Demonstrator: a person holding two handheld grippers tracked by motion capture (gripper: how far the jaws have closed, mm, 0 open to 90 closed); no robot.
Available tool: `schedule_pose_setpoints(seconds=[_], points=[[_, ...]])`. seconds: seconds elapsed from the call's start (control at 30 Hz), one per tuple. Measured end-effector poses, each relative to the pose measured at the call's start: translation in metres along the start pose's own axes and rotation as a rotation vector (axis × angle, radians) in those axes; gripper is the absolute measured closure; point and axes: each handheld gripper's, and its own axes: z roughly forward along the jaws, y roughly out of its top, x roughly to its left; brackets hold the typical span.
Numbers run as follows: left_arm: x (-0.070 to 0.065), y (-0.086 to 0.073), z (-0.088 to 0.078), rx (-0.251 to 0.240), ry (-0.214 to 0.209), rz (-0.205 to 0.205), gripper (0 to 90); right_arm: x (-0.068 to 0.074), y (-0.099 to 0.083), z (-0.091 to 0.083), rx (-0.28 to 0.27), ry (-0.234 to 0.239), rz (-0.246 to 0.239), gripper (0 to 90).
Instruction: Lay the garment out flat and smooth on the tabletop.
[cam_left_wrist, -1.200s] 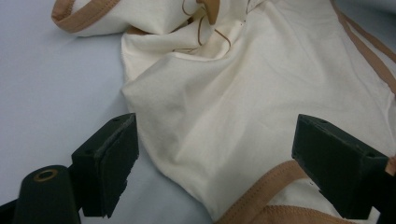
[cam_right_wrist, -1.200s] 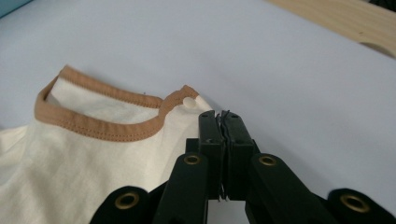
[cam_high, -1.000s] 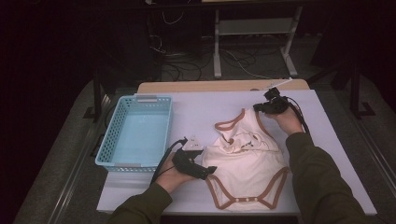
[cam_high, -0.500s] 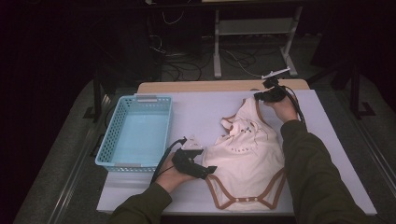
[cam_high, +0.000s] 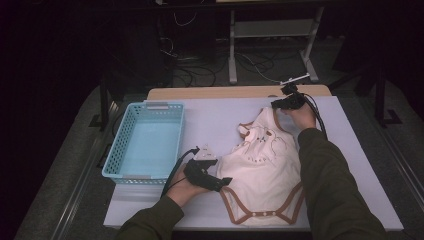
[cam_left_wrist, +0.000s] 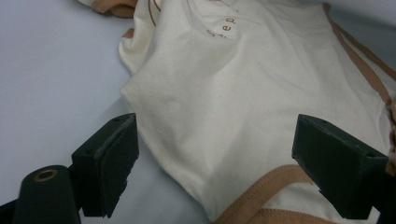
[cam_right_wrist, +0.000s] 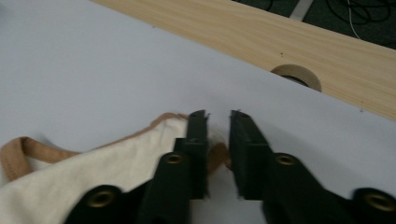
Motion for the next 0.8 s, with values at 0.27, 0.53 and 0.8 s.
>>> schedule_pose_setpoints(seconds=[0.27, 0.53, 0.8], points=[[0.001, 0.0, -0.001, 0.002, 0.003, 0.0, 14.4, 0.003, -0.002, -0.013, -0.015, 0.051, 0.025, 45.0], [0.0, 0.0, 0.0, 0.006, 0.009, 0.003, 14.4, 0.011, -0.016, -0.028, -0.003, 0.039, 0.005, 33.2], [0.001, 0.001, 0.0, 0.006, 0.01, 0.005, 14.4, 0.015, -0.032, -0.048, -0.025, 0.019, 0.007, 22.9]])
